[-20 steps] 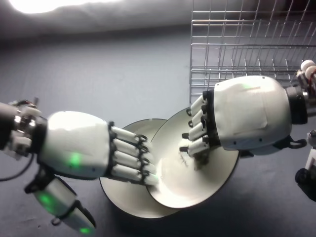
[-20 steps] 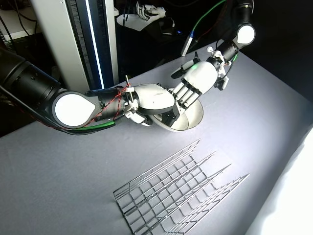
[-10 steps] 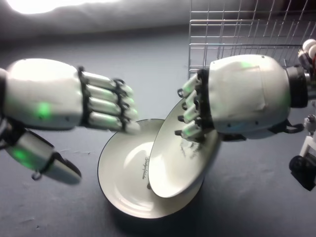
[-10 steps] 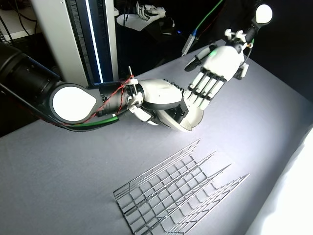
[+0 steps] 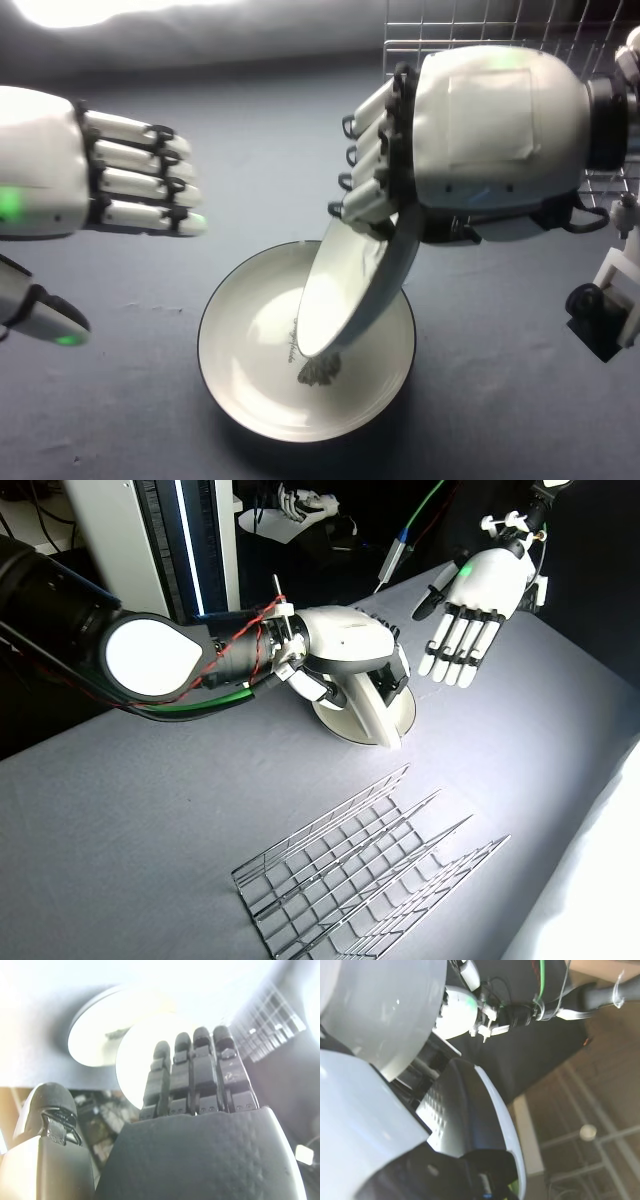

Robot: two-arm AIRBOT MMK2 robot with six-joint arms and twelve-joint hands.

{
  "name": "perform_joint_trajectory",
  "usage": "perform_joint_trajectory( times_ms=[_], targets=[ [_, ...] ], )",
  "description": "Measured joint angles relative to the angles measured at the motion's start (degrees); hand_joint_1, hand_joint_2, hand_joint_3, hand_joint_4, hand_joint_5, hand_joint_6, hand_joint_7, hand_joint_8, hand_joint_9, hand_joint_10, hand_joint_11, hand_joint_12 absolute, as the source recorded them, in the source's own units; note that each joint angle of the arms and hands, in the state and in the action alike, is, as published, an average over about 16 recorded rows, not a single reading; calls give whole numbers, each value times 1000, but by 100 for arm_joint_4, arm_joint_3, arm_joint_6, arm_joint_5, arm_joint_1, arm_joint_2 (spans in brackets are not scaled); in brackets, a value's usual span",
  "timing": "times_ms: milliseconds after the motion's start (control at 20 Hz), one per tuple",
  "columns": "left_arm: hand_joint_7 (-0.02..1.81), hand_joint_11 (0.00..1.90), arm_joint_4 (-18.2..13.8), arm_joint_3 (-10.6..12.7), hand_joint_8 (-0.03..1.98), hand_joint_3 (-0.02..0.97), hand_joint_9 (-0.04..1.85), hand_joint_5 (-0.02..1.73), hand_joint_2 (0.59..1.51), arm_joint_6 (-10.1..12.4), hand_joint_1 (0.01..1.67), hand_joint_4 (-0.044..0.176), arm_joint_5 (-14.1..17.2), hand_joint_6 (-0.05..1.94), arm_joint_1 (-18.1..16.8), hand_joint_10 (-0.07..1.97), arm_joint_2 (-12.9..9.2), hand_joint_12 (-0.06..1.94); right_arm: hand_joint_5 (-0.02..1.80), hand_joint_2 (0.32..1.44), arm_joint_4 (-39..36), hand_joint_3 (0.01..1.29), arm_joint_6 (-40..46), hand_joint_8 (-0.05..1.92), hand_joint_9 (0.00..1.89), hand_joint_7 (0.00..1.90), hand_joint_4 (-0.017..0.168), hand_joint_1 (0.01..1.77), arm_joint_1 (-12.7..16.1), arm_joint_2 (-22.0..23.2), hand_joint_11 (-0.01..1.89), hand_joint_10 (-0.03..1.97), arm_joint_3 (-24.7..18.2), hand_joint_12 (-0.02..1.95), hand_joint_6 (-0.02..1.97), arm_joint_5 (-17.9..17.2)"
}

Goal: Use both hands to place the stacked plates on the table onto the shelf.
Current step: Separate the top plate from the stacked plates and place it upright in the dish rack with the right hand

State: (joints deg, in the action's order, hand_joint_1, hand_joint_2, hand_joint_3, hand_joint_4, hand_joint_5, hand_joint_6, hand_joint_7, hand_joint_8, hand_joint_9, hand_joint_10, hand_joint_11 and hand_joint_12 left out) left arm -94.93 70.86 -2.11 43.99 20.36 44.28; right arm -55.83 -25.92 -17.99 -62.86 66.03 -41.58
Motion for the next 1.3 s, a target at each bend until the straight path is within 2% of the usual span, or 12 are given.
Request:
perform_joint_trajectory(
  times_ms=[200, 450, 850, 1300],
  targets=[
    [179, 60, 48, -5, 7, 11, 163, 150, 1146, -44, 14, 0, -24, 15, 56, 9, -148, 230, 844, 982, 543, 12, 88, 986, 986, 1010, -3, 1324, 181, 40, 814, 1138, -53, 1292, 1037, 252],
    [183, 60, 253, 48, 7, 11, 168, 153, 1148, -122, 14, 0, 3, 15, 158, 9, -176, 236, 833, 982, 1425, 12, 191, 989, 973, 1003, -1, 1331, 419, 41, 805, 1149, -82, 1323, 1055, 688],
    [179, 57, 553, 213, 7, 11, 166, 149, 1148, -241, 15, 0, 128, 15, 246, 9, 25, 235, 849, 981, 2990, 12, 302, 967, 973, 1014, -1, 1352, 847, -41, 803, 1148, -92, 1349, 1045, 1555],
    [168, 39, 639, 409, 7, 12, 150, 143, 1143, -387, 15, 0, 92, 15, 306, 9, 220, 236, 859, 980, 4201, 13, 307, 968, 970, 1020, -2, 1369, 1289, -248, 796, 1163, -59, 1377, 1022, 2290]
  ],
)
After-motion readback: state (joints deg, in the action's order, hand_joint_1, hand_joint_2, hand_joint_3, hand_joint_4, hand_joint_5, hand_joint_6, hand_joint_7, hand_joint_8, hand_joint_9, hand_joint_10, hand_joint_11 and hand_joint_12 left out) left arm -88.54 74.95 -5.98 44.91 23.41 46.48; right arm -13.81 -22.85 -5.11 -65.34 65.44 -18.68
